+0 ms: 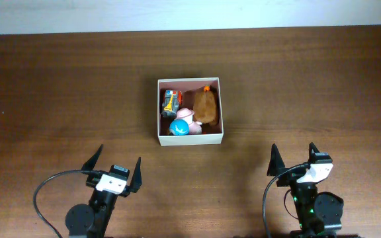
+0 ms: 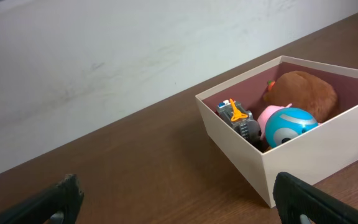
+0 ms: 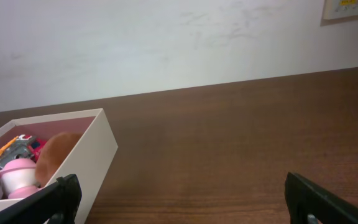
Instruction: Pack container
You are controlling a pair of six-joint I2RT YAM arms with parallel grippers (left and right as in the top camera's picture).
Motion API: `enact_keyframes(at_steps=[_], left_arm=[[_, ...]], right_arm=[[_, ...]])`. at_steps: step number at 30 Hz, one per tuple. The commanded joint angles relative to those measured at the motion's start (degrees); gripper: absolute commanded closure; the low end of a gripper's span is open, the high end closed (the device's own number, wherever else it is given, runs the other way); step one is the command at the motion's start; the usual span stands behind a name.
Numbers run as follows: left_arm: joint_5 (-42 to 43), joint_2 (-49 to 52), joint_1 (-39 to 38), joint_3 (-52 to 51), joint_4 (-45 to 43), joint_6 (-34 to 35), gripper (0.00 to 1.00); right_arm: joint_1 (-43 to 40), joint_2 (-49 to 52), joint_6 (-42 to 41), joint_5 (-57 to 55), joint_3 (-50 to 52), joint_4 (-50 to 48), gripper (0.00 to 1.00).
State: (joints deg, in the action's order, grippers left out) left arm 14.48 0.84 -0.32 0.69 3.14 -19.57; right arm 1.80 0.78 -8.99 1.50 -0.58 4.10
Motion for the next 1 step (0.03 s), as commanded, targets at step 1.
enact_keyframes(at_steps=[1], left_arm=[[-0.6, -0.5, 0.0, -0.2, 0.4, -0.3, 0.0]], right_arm=[[-0.4, -0.6, 0.0, -0.7, 0.3, 0.4, 0.01]])
